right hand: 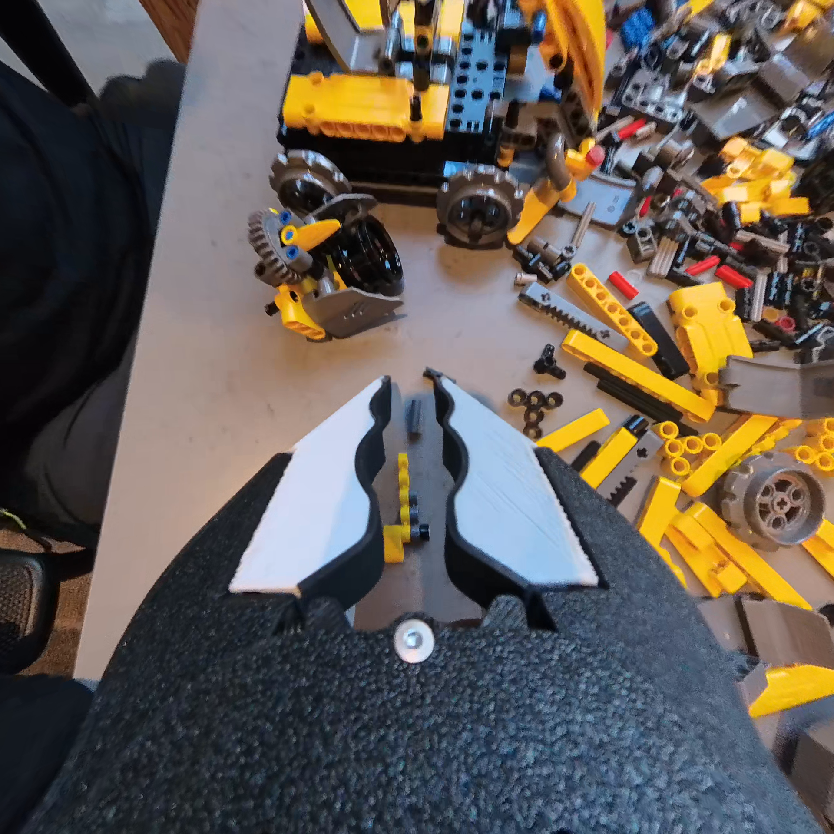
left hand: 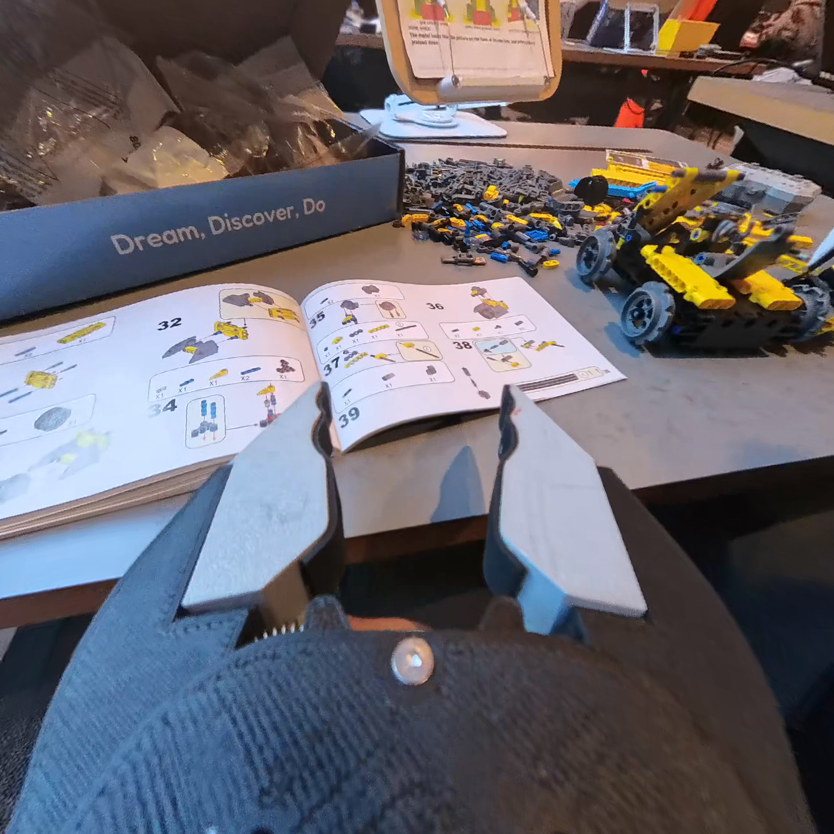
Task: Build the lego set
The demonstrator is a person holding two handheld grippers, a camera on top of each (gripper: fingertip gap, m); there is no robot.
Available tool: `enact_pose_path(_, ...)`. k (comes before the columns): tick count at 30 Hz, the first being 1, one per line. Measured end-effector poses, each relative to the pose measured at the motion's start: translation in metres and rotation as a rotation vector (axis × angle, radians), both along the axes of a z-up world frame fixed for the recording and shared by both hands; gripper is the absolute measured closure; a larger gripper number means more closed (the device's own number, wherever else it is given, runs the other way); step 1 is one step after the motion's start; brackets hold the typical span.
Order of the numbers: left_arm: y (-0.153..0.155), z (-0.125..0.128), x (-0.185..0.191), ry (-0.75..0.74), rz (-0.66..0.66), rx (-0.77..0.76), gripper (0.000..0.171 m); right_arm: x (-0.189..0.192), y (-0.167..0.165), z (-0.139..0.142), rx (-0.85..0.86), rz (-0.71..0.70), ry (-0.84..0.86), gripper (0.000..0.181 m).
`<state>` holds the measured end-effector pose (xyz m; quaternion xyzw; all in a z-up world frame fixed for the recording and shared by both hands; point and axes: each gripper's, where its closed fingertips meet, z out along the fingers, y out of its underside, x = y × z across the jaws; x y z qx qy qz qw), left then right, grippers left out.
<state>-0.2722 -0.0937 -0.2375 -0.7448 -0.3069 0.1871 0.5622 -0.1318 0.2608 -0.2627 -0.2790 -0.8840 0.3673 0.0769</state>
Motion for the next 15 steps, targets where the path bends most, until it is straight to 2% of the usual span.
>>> enact_pose_path(8,0.001,0.005,0.004,0.067,-0.013,0.011,0.1,-0.017,-0.006,0.059,-0.297,-0.028,0.193,0.162)
enact_pose_path(11,0.006,0.002,0.007,0.072,-0.042,-0.007,0.1,-0.031,0.002,0.083,-0.397,-0.1,0.291,0.162)
enact_pose_path(15,0.009,0.0,0.01,0.088,-0.063,-0.029,0.104,-0.049,0.022,0.1,-0.449,-0.222,0.39,0.162)
